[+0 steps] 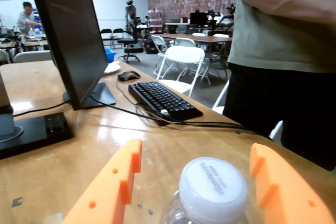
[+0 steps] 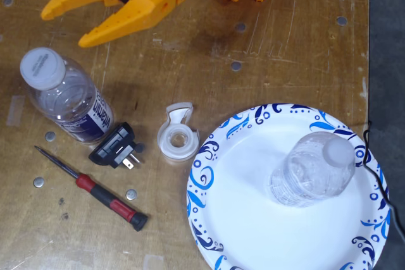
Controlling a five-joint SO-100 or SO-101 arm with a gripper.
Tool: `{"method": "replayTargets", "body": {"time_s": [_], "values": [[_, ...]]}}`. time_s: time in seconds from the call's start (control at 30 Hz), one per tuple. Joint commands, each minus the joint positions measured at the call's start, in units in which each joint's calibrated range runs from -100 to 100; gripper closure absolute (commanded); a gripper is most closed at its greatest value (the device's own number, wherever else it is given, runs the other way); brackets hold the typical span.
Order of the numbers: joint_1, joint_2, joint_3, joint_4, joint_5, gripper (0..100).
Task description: Move the bottles to the plate
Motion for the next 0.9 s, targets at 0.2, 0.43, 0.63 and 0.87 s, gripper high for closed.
{"method": "replayTargets", "body": {"time_s": [0.2,0.43,0.63,0.87], "values": [[0.4,8.9,-7.5,-0.8,-0.3,60],[1.4,20.1,-16.8,-0.8,-0.3,60],[1.4,26.8,-22.7,-0.9,-0.3,59],[2.4,30.0,-25.6,-0.9,-0.3,59]]}}
